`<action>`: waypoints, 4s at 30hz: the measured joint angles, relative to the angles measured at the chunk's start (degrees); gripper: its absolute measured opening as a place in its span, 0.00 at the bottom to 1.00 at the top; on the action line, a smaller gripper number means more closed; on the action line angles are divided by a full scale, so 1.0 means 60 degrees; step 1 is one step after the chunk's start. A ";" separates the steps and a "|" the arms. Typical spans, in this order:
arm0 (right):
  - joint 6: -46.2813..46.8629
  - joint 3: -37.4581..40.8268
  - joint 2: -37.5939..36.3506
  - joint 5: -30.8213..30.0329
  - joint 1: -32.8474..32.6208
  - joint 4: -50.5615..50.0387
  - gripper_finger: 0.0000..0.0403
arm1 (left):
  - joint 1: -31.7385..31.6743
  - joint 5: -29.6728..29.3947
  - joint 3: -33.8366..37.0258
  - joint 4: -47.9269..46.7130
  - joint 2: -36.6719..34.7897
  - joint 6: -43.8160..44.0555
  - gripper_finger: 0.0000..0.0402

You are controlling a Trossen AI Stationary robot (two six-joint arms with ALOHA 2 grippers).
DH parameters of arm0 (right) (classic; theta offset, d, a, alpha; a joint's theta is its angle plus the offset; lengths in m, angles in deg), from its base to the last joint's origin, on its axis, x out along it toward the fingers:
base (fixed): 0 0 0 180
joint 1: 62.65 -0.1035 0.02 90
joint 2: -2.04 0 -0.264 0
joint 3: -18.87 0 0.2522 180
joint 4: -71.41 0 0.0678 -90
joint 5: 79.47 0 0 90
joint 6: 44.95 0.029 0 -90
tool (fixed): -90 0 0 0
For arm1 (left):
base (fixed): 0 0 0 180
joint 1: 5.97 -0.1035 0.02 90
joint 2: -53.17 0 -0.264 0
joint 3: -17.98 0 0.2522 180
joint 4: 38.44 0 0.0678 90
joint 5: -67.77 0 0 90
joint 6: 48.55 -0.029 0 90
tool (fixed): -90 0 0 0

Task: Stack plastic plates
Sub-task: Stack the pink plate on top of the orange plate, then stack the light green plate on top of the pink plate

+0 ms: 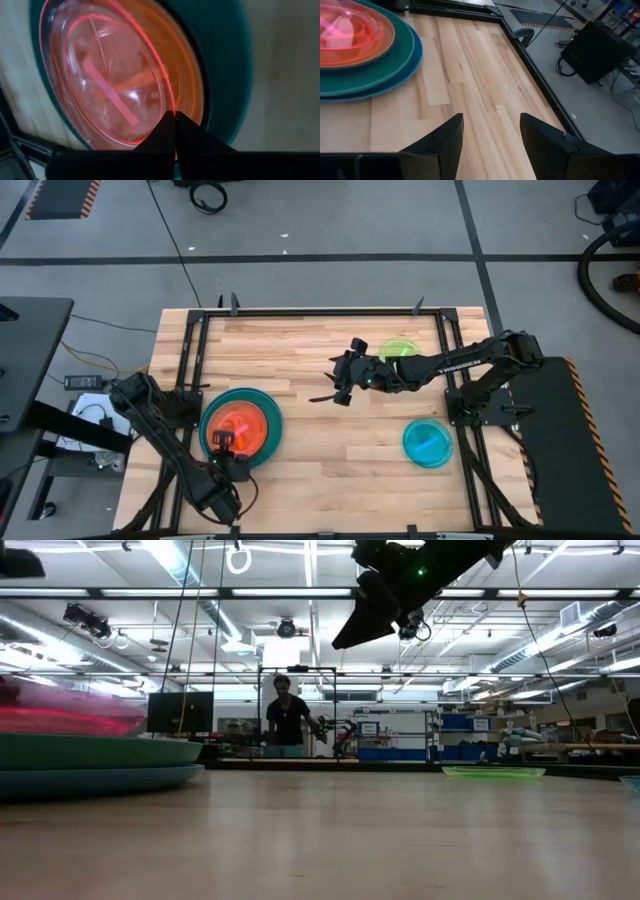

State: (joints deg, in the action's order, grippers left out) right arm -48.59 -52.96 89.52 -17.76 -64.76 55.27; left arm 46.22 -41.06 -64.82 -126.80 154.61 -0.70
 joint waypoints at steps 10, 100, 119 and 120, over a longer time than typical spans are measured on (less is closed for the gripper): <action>0.0006 0.0000 0.0000 0.0004 0.0002 0.0034 0.51 | -0.0107 0.0242 0.0954 0.0816 0.0004 -0.0331 0.04; 0.0709 0.0913 0.0000 0.1167 -0.0686 -0.4759 0.03 | -0.2307 -0.3572 0.0272 0.3651 -0.1221 -0.3673 0.39; -0.0727 0.0510 0.0000 0.3985 -0.1596 -0.2200 0.03 | -0.4039 -0.3724 0.0241 0.7005 -0.1220 -0.8622 0.61; -0.0764 0.0510 0.0000 0.3985 -0.1652 -0.2143 0.03 | -0.4194 -0.3678 0.0241 0.7193 -0.1220 -0.8869 0.61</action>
State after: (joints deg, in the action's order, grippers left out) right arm -53.17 -49.90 89.52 6.15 -74.68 42.42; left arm 21.05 -63.13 -63.38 -83.64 147.29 -53.91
